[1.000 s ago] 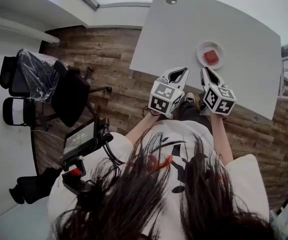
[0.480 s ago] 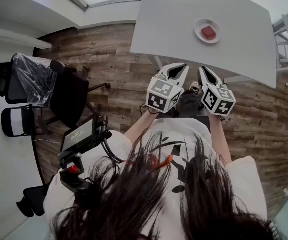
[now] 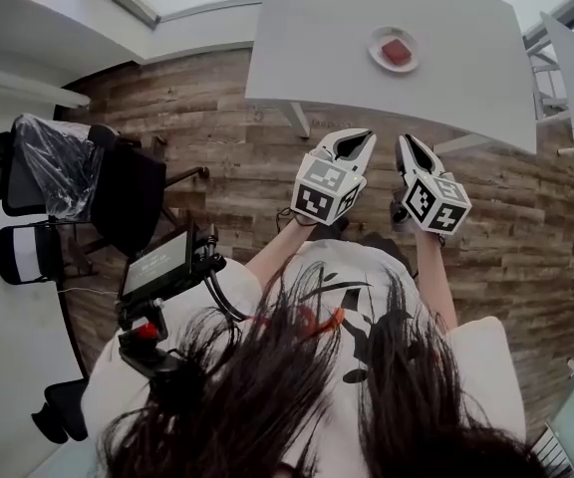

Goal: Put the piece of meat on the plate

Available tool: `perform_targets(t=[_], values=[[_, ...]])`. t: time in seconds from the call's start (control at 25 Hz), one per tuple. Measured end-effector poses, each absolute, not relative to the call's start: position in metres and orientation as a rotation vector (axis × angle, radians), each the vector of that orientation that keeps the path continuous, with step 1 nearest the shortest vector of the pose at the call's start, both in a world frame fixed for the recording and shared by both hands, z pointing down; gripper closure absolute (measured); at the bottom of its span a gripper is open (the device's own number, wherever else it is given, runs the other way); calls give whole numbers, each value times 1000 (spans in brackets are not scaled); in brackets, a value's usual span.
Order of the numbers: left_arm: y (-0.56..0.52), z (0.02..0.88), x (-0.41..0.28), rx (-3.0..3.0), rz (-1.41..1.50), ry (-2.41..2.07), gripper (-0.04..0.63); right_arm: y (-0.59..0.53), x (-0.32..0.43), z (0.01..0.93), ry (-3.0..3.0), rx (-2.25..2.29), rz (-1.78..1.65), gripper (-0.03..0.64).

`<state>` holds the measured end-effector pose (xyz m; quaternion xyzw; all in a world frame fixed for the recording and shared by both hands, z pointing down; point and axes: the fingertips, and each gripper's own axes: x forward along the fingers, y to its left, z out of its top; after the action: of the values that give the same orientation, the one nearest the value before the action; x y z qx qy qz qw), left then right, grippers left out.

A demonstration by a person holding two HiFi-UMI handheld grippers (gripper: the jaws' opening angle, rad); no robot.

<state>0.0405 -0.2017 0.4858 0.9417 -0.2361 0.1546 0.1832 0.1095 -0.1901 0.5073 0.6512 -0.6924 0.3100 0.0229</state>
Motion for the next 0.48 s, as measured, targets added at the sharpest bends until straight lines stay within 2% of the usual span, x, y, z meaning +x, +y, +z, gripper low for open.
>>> perform_targets(t=[0.48], values=[[-113,492,58,2631,475,-737,591,-109,127,502,-2228,1987,972,569]])
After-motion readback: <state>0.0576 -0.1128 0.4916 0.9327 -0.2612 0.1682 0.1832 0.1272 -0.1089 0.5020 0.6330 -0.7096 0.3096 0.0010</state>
